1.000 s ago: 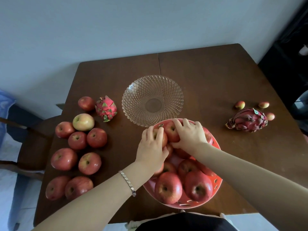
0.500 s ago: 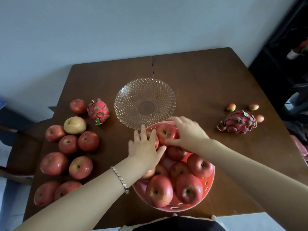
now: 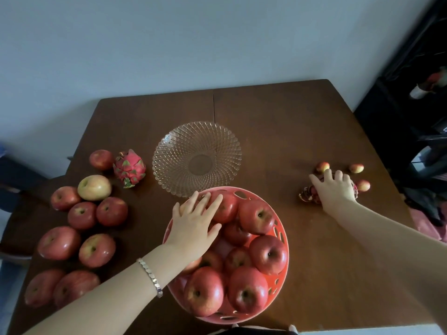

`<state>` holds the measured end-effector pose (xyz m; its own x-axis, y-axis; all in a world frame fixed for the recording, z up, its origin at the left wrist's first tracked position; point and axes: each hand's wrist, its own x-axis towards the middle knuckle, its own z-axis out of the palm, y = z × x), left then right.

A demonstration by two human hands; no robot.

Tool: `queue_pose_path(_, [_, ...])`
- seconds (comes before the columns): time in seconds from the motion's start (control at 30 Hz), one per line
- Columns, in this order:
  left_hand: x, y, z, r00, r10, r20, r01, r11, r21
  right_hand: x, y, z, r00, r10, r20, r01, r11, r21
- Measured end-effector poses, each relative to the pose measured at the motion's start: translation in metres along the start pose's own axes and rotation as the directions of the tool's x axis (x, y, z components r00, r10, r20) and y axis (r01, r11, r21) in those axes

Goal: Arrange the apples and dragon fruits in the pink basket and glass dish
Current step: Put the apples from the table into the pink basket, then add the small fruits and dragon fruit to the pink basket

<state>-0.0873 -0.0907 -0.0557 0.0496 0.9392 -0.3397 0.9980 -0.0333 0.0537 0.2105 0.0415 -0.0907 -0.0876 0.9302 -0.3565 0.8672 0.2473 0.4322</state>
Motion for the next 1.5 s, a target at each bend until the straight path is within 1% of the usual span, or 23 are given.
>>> queue_pose_path(0.1, [0.002, 0.0, 0.0, 0.999, -0.03, -0.027, 0.03, 1.0, 0.005, -0.002, 0.001, -0.005, 1.0, -0.008, 0.014, 0.008, 1.0, 0.021])
queue_pose_path(0.17, [0.004, 0.0, 0.001, 0.998, -0.026, -0.055, 0.025, 1.0, -0.019, -0.009, 0.004, -0.016, 0.999, 0.017, 0.037, -0.022, 0.987, 0.158])
queue_pose_path(0.2, [0.004, -0.001, 0.001, 0.997, -0.018, -0.072, 0.015, 0.999, -0.042, -0.014, 0.005, -0.024, 0.999, 0.03, 0.015, -0.032, 0.963, 0.269])
queue_pose_path(0.27, [0.006, -0.001, 0.002, 0.996, 0.001, -0.092, -0.009, 0.996, -0.085, -0.029, 0.006, -0.048, 0.995, 0.063, -0.075, -0.011, 0.835, 0.551])
queue_pose_path(0.33, [0.006, -0.004, 0.003, 0.995, 0.02, -0.094, -0.032, 0.991, -0.132, -0.051, 0.002, -0.079, 0.981, 0.086, -0.174, 0.084, 0.618, 0.781])
queue_pose_path(0.37, [0.006, -0.007, 0.004, 0.995, 0.022, -0.096, -0.038, 0.985, -0.17, -0.064, -0.002, -0.095, 0.973, 0.08, -0.215, 0.146, 0.507, 0.849])
queue_pose_path(0.43, [0.004, -0.012, 0.004, 0.991, 0.038, -0.128, -0.072, 0.96, -0.272, -0.091, -0.017, -0.123, 0.963, 0.024, -0.27, 0.247, 0.328, 0.912])
queue_pose_path(0.47, [0.003, -0.014, 0.003, 0.987, 0.045, -0.152, -0.093, 0.94, -0.329, -0.102, -0.026, -0.132, 0.957, -0.02, -0.289, 0.284, 0.272, 0.919])
queue_pose_path(0.53, [-0.001, -0.02, 0.001, 0.987, 0.039, -0.155, -0.104, 0.89, -0.444, -0.119, -0.05, -0.139, 0.942, -0.12, -0.314, 0.334, 0.229, 0.914])
queue_pose_path(0.6, [-0.005, -0.026, -0.002, 0.988, 0.025, -0.149, -0.105, 0.823, -0.558, -0.126, -0.078, -0.135, 0.922, -0.228, -0.314, 0.369, 0.267, 0.89])
queue_pose_path(0.63, [-0.007, -0.028, -0.004, 0.988, 0.011, -0.154, -0.104, 0.785, -0.611, -0.127, -0.091, -0.131, 0.912, -0.278, -0.302, 0.384, 0.319, 0.866])
queue_pose_path(0.73, [-0.008, -0.031, -0.005, 0.987, -0.029, -0.156, -0.097, 0.666, -0.739, -0.128, -0.124, -0.118, 0.9, -0.38, -0.214, 0.403, 0.539, 0.739])
queue_pose_path(0.8, [-0.008, -0.033, -0.006, 0.989, -0.055, -0.138, -0.069, 0.655, -0.752, -0.13, -0.139, -0.113, 0.904, -0.404, -0.141, 0.393, 0.653, 0.647])
queue_pose_path(0.87, [-0.006, -0.037, -0.007, 0.99, -0.071, -0.123, -0.043, 0.676, -0.736, -0.13, -0.149, -0.111, 0.91, -0.398, -0.115, 0.385, 0.71, 0.589])
queue_pose_path(0.97, [-0.004, -0.04, -0.01, 0.993, -0.058, -0.102, -0.033, 0.697, -0.717, -0.131, -0.158, -0.109, 0.921, -0.372, -0.11, 0.364, 0.728, 0.581])
queue_pose_path(1.03, [-0.005, -0.038, -0.013, 0.996, -0.045, -0.082, -0.024, 0.719, -0.694, -0.133, -0.159, -0.107, 0.919, -0.384, -0.091, 0.356, 0.709, 0.609])
queue_pose_path(1.1, [-0.003, -0.033, -0.02, 0.994, -0.055, -0.091, -0.021, 0.742, -0.67, -0.134, -0.15, -0.109, 0.914, -0.399, -0.074, 0.34, 0.655, 0.675])
queue_pose_path(1.17, [0.0, -0.022, -0.032, 0.986, -0.065, -0.152, -0.049, 0.765, -0.642, -0.132, -0.131, -0.112, 0.908, -0.397, -0.137, 0.363, 0.576, 0.733])
queue_pose_path(1.23, [0.007, -0.005, -0.048, 0.975, -0.021, -0.219, -0.117, 0.793, -0.598, -0.126, -0.104, -0.115, 0.918, -0.32, -0.235, 0.371, 0.48, 0.795])
queue_pose_path(1.27, [0.012, 0.007, -0.055, 0.971, 0.023, -0.238, -0.16, 0.802, -0.575, -0.12, -0.088, -0.113, 0.936, -0.255, -0.245, 0.338, 0.442, 0.831])
queue_pose_path(1.33, [0.024, 0.034, -0.069, 0.962, 0.112, -0.248, -0.233, 0.812, -0.536, -0.103, -0.056, -0.104, 0.972, -0.124, -0.198, 0.232, 0.403, 0.886])
queue_pose_path(1.4, [0.042, 0.066, -0.079, 0.956, 0.196, -0.22, -0.281, 0.826, -0.488, -0.079, -0.021, -0.083, 0.99, 0.022, -0.141, 0.117, 0.441, 0.89])
queue_pose_path(1.5, [0.074, 0.115, -0.086, 0.948, 0.285, -0.144, -0.32, 0.853, -0.413, -0.037, 0.032, -0.045, 0.981, 0.192, 0.011, -0.122, 0.578, 0.807])
